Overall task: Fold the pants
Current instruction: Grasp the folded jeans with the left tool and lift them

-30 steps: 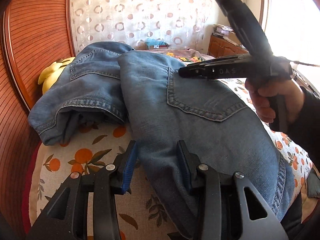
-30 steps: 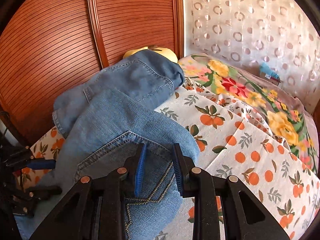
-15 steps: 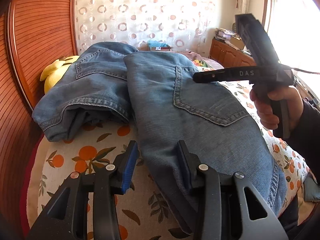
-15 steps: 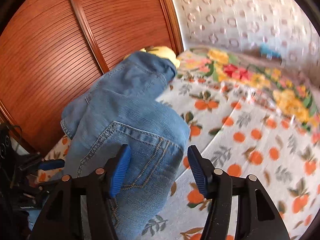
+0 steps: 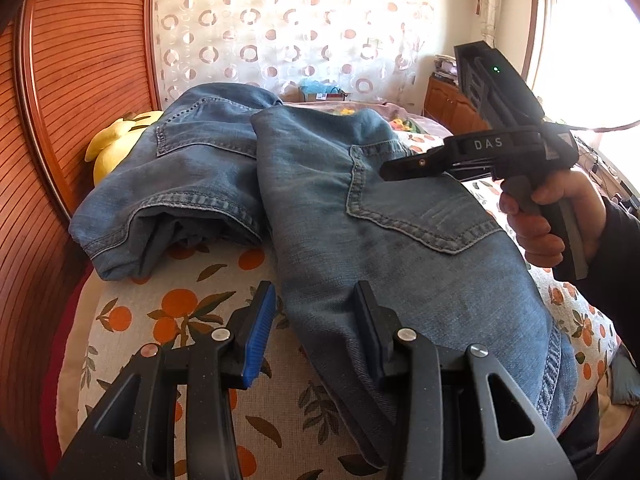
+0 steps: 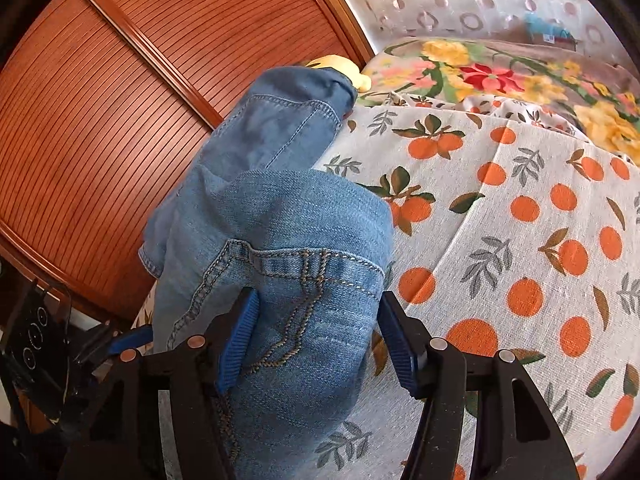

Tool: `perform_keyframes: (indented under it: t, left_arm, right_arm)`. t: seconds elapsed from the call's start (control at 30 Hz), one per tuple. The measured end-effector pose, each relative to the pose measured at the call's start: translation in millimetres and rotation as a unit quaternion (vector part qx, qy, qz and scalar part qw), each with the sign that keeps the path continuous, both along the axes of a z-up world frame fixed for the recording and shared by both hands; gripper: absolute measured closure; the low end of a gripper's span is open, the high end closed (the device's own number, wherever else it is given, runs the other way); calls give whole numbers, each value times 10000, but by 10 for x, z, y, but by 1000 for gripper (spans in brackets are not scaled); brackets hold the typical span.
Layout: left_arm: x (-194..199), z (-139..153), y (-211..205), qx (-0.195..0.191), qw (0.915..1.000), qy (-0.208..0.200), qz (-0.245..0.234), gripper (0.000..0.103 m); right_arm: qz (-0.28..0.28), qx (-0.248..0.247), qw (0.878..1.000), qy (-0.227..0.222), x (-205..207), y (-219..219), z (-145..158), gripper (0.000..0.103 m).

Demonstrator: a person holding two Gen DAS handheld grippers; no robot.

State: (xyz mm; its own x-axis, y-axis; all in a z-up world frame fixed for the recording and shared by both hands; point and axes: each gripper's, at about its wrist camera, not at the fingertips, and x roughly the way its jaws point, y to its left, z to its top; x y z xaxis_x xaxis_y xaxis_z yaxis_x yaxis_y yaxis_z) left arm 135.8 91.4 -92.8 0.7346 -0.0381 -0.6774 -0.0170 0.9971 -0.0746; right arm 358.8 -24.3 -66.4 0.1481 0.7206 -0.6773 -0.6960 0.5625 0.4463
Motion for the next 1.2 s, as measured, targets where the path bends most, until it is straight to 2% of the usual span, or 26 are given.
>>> perform_keyframes:
  t: [0.03, 0.1, 0.17, 0.2, 0.3, 0.4, 0.47, 0.6, 0.73, 0.83, 0.9, 1.03, 1.2]
  left_arm:
    - [-3, 3, 0, 4, 10000, -3, 5, 62]
    - [-11, 22, 3, -5, 10000, -16, 36, 62]
    - [-37, 58, 3, -19, 10000, -55, 49, 62]
    - [-59, 80, -1, -26, 10000, -87, 41, 62]
    - [-138, 189, -25, -94, 9997, -226, 2, 62]
    - [-203, 277, -63, -185, 9991, -354, -117, 58]
    - [-230, 315, -98, -250, 9986, -413, -229, 49]
    - [-214, 287, -182, -395, 9978, -284, -441, 49]
    - [-158, 164, -273, -478, 9972, 1, -577, 49]
    - [-114, 88, -304, -535, 9964, 191, -623, 49]
    - [-74, 13, -339, -577, 9952, 363, -697, 49]
    - [-64, -33, -366, -608, 9952, 354, -684, 49]
    - [-66, -84, -360, -892, 9920, 366, -812, 50]
  right_arm:
    - [22, -2, 10000, 32, 3, 9, -10, 48]
    - [-15, -5, 9997, -249, -83, 7, 74, 69]
    - [-89, -44, 9972, -742, -253, 7, 190, 75]
    - [-166, 33, 9967, -792, -308, -25, 254, 77]
    - [-312, 277, 9936, -1046, -500, -246, 471, 78]
    - [-570, 223, 9895, -1312, -641, -544, 563, 78]
    - [-760, 101, 9875, -1377, -651, -745, 505, 78]
    - [-1063, -304, 9857, -1273, -602, -970, 192, 78]
    - [-1165, -410, 9831, -1351, -564, -1012, 13, 78]
    - [-1149, -681, 9787, -1563, -604, -909, -86, 78]
    - [-1200, -527, 9818, -1377, -549, -944, -145, 78]
    - [-1173, -496, 9822, -1379, -534, -903, -132, 78]
    - [-1163, -510, 9817, -1418, -538, -930, -140, 77]
